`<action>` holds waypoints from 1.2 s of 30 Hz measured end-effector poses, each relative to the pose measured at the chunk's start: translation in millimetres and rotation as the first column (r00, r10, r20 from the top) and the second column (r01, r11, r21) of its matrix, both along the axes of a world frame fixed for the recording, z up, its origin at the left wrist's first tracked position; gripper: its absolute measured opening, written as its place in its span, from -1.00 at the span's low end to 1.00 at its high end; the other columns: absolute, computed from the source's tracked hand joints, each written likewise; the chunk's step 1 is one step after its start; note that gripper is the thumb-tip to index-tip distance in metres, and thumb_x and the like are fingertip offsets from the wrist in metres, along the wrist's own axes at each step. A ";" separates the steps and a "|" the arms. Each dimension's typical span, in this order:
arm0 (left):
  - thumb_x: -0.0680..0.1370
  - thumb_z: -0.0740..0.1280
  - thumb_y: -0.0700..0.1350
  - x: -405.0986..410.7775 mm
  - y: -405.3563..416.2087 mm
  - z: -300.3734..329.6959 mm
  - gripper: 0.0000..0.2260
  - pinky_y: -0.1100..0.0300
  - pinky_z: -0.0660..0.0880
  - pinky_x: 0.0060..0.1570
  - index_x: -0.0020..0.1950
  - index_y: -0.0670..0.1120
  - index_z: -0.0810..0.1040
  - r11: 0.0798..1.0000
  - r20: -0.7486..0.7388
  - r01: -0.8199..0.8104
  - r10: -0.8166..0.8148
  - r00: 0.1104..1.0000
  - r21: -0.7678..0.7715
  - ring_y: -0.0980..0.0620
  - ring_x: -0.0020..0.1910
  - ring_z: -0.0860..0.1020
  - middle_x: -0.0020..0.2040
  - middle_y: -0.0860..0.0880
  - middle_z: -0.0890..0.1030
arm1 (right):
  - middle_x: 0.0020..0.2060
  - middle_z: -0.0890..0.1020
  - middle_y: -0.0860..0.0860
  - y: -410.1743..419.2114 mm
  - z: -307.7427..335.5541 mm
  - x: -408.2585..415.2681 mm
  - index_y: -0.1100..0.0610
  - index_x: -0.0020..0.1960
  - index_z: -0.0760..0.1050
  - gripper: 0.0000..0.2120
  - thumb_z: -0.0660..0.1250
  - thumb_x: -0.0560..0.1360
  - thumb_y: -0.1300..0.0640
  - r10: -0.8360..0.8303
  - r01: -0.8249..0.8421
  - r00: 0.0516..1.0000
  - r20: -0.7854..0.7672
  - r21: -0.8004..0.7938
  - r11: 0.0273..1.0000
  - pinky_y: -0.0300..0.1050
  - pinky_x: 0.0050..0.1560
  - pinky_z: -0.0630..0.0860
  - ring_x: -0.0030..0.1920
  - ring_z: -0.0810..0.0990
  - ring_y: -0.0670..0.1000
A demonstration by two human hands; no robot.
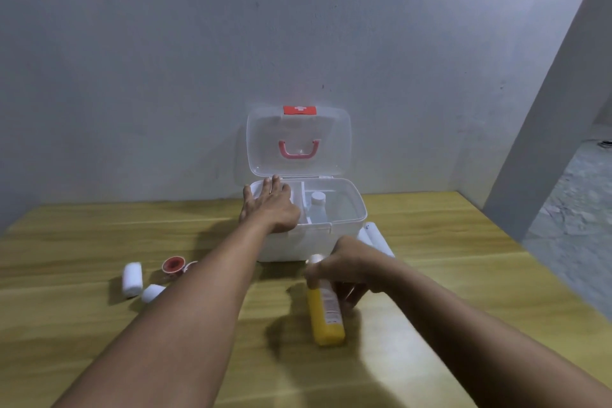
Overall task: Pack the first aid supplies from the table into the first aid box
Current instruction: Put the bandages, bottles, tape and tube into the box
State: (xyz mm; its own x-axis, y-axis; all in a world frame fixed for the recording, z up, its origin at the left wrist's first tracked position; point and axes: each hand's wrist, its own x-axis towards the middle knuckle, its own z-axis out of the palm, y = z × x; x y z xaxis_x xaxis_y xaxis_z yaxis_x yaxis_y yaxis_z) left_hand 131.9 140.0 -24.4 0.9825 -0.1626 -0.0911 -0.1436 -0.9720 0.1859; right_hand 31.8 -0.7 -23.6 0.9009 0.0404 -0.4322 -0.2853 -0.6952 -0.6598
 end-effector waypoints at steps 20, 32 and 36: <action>0.56 -0.02 -0.14 -2.8 -2.0 -0.8 -0.39 -0.16 -0.32 0.49 0.60 -0.08 -0.13 1.000 0.021 -0.004 0.003 1.000 0.017 0.02 0.58 -0.26 0.60 -0.04 -0.25 | -0.16 0.70 0.27 -36.7 30.9 94.2 0.36 -0.10 0.62 -0.74 0.51 0.29 0.22 -0.047 0.180 0.826 0.562 -0.184 0.966 0.22 -0.19 0.67 -0.15 0.71 0.24; 0.55 -0.02 -0.14 -4.7 -1.9 -0.7 -0.39 -0.13 -0.33 0.48 0.59 -0.08 -0.14 1.000 0.025 -0.006 0.005 1.000 0.021 0.02 0.58 -0.27 0.60 -0.04 -0.25 | -0.31 0.69 0.15 -63.3 35.0 79.4 0.16 -0.18 0.66 -0.81 0.28 0.32 0.24 -0.230 0.451 0.681 0.695 -0.150 0.880 0.07 -0.15 0.68 -0.29 0.67 0.22; 0.54 -0.01 -0.15 -4.7 -2.1 -0.8 -0.38 -0.13 -0.33 0.48 0.60 -0.08 -0.13 1.000 0.030 -0.008 0.007 1.000 0.021 0.02 0.58 -0.26 0.60 -0.03 -0.25 | -0.08 0.65 0.18 -66.5 10.7 68.9 0.25 -0.01 0.57 -0.81 0.33 0.39 0.25 -0.057 0.165 0.968 0.243 -0.451 0.877 0.09 -0.15 0.68 -0.15 0.66 0.20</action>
